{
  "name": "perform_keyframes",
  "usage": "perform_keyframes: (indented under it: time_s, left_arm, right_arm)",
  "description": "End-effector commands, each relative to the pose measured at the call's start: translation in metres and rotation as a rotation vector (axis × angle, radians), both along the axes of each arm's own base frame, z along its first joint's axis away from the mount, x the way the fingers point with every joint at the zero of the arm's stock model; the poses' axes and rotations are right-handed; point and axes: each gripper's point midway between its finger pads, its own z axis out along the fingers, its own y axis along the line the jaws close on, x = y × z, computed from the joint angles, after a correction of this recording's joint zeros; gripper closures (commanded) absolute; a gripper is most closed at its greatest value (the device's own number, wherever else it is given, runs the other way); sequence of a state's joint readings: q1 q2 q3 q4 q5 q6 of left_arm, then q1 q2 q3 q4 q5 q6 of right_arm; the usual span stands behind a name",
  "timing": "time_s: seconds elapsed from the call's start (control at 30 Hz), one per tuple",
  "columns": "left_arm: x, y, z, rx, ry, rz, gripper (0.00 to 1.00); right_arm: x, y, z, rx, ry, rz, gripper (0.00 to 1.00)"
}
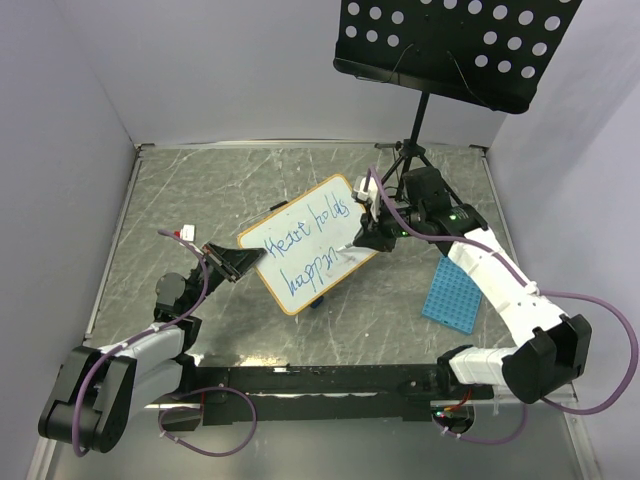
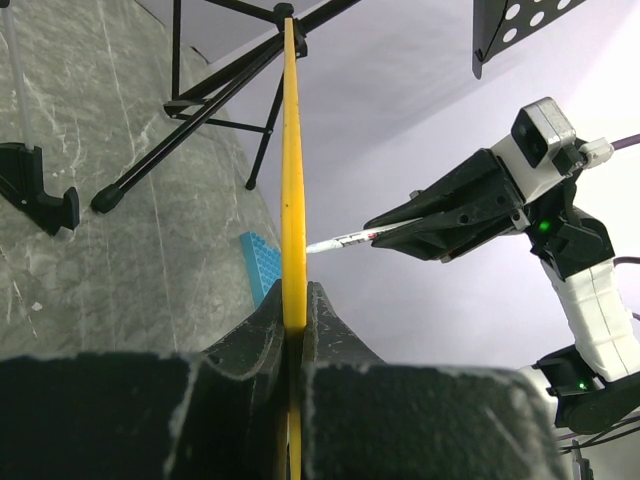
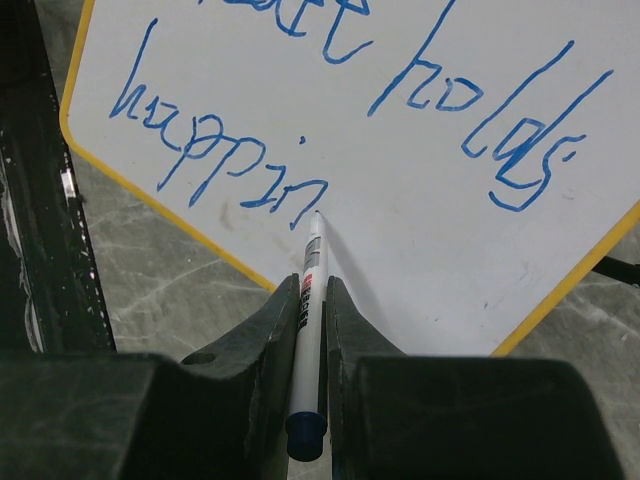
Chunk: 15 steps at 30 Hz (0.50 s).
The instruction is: Write a sentence on the whiteboard
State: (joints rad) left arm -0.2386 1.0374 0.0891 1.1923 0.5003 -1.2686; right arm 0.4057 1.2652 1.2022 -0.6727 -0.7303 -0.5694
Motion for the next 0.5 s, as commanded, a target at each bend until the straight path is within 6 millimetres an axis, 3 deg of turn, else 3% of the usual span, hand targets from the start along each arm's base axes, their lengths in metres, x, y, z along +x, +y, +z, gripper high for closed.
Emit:
perform_keyframes:
  time_s: [0.0,0.47]
  left_arm:
    - [-0.009,0.004,0.05,-0.065,-0.188,0.003,0.99]
    - [-0.009,0.004,0.049,-0.065,-0.187,0.002,0.99]
  right_arm:
    - [0.006,0.004,0.004,-0.001,-0.018,0.0,1.0]
    - [0.021,-0.005,0.008,-0.027,-0.074,-0.087,1.0]
